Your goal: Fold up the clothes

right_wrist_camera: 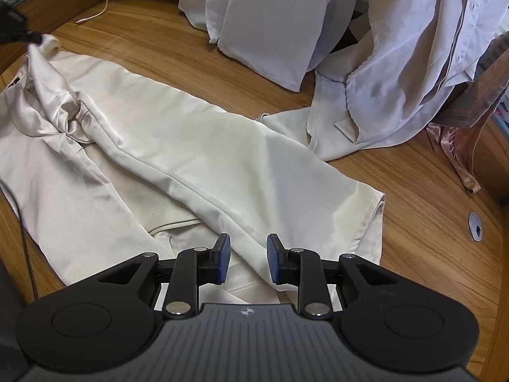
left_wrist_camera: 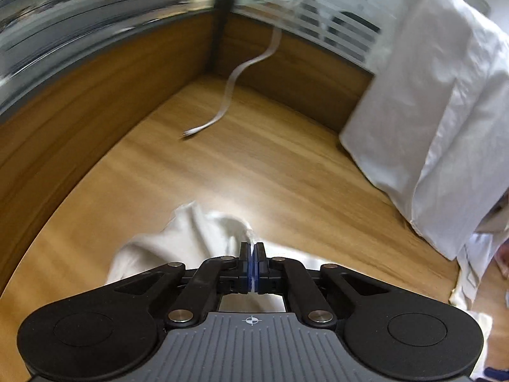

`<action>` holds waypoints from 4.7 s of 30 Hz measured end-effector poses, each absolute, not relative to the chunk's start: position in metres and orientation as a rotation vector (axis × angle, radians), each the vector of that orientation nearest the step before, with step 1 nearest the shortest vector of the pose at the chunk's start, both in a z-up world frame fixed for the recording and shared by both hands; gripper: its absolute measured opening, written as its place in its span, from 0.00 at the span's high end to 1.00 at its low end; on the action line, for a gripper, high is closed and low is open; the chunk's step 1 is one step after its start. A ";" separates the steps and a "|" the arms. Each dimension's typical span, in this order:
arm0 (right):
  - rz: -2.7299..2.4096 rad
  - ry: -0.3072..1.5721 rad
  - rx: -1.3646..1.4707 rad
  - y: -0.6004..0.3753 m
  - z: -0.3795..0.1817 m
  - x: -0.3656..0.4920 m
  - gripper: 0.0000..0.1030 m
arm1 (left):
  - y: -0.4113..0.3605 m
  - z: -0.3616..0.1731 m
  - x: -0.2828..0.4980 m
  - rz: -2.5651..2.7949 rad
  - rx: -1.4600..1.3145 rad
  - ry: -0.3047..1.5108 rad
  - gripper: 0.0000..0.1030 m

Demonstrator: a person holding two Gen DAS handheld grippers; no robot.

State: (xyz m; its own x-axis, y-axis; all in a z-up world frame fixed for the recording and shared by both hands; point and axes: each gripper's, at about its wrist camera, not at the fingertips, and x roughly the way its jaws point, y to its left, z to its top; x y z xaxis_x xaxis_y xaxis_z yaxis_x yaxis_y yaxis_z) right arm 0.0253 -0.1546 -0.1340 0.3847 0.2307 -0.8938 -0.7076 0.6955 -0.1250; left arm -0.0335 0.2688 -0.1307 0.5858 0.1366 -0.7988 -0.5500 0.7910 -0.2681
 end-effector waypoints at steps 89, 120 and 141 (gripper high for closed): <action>0.683 1.005 -0.526 -0.117 -0.152 0.047 0.68 | 0.291 -0.149 0.041 0.692 -0.506 0.999 0.97; 1.666 0.829 -0.761 0.269 -0.137 0.055 0.65 | 0.335 -0.137 -0.042 0.393 -0.738 0.840 0.97; 1.290 1.691 -0.124 0.320 -0.177 0.147 0.70 | 0.333 -0.138 -0.049 0.287 -0.732 0.760 0.97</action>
State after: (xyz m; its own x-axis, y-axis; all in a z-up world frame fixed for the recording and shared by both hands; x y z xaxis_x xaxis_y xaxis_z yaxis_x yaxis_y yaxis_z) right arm 0.1468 0.3201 -0.1766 -0.5260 0.4422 -0.7265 -0.5837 0.4337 0.6865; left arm -0.0485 0.3330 -0.1382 0.7016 -0.0186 -0.7123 -0.4843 0.7209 -0.4958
